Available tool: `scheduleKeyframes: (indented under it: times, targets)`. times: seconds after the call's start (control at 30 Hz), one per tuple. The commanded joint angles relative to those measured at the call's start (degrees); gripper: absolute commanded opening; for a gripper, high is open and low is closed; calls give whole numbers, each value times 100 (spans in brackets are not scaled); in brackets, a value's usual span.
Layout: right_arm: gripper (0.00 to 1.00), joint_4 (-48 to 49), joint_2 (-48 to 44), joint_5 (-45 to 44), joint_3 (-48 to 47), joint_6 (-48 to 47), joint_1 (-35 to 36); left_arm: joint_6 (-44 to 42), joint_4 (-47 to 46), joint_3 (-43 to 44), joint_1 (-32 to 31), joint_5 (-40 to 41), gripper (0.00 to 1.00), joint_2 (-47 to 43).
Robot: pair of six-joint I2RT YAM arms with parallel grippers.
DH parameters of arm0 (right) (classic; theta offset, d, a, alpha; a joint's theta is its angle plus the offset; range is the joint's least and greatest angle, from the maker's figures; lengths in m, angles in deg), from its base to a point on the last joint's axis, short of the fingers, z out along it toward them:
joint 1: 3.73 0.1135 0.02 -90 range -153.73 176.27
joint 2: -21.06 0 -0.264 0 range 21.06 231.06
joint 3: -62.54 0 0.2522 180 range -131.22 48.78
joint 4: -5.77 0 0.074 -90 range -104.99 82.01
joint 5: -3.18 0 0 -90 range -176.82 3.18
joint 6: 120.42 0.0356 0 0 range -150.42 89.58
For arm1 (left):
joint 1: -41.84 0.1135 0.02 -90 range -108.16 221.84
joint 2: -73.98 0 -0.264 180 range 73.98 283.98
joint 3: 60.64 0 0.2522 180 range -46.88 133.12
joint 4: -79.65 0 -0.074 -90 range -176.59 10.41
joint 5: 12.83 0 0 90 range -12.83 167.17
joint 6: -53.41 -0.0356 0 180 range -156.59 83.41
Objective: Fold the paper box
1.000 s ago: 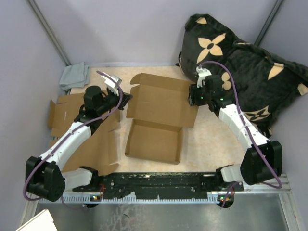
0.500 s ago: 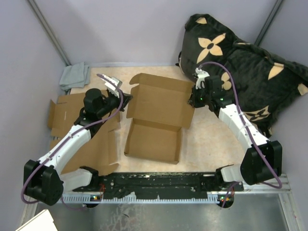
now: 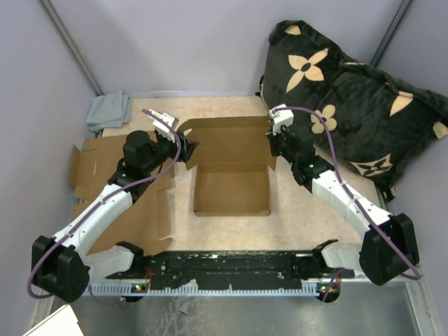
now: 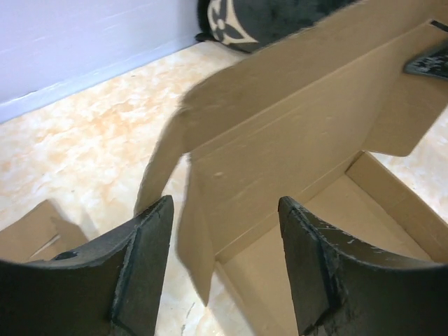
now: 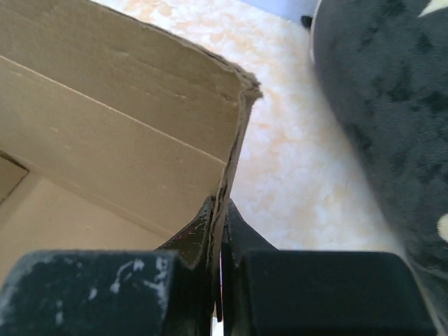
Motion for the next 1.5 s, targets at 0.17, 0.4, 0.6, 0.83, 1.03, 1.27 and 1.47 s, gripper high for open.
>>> scheduleKeyframes:
  times: [0.17,0.4,0.6,0.83,1.03,1.27,1.47]
  targets:
    - [0,2372,-481,-365,1100,-579,-12,-184,425,304,-27,963,68,-147]
    - [0,2597,-556,-239,1385,-379,-11,-34,1187,817,-27,836,62,253]
    - [0,1959,-720,-223,1215,-159,-11,348,2061,1354,-34,259,49,501]
    - [0,1164,-804,-196,918,234,-9,636,2940,1575,-79,329,49,669]
    - [0,1017,-801,-122,938,460,-3,704,3137,1577,-131,668,45,810]
    - [0,926,-816,-57,970,456,-3,818,2962,1594,-258,880,41,825]
    - [0,904,-867,-8,989,474,-3,836,2889,1638,-279,815,38,857]
